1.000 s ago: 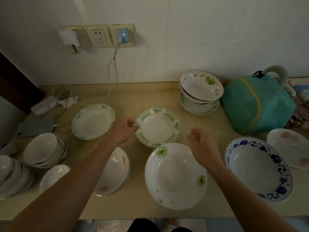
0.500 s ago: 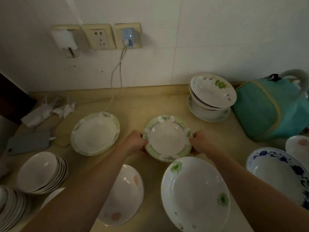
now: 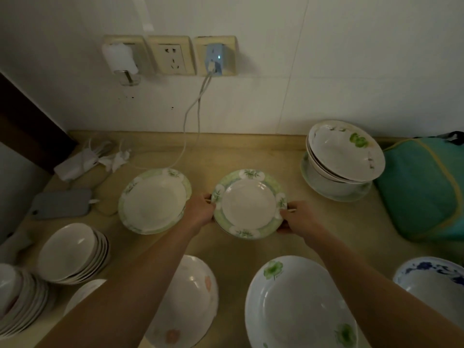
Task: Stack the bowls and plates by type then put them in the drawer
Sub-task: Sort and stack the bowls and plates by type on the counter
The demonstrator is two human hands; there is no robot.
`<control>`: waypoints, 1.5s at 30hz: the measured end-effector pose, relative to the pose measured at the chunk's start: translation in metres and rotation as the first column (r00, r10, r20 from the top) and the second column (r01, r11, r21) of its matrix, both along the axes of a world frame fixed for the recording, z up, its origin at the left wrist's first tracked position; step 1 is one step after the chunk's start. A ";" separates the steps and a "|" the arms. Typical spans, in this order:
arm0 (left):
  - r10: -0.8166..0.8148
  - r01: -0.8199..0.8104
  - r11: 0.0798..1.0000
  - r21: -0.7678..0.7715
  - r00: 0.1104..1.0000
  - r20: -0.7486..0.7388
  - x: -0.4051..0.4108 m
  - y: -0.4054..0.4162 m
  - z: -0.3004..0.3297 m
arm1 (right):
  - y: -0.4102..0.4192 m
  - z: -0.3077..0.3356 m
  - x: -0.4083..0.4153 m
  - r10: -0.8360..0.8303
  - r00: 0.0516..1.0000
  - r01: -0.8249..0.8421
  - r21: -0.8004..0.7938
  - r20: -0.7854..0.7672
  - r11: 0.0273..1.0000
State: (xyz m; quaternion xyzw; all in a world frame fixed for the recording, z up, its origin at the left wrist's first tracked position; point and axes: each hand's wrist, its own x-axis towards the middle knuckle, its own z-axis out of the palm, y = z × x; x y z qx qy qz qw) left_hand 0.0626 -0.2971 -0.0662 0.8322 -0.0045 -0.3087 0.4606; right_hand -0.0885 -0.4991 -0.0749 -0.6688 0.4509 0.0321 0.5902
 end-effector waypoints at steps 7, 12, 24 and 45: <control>0.003 -0.044 0.992 0.117 0.944 0.330 0.025 0.042 0.030 | 0.001 0.004 0.001 0.008 0.998 -0.012 -0.064 -0.057 0.998; 0.029 -0.239 0.914 0.328 0.845 0.534 0.081 0.108 0.046 | 0.033 0.032 0.012 0.130 0.991 -0.124 -0.652 -0.040 0.748; -0.161 -0.017 0.831 0.556 0.950 0.269 0.142 0.155 0.011 | 0.168 0.031 0.098 0.380 0.920 -0.367 -0.126 0.093 0.922; -0.191 0.107 0.922 0.372 0.962 0.197 0.139 0.152 0.072 | 0.170 0.046 0.111 0.096 0.995 -0.094 0.207 0.000 0.974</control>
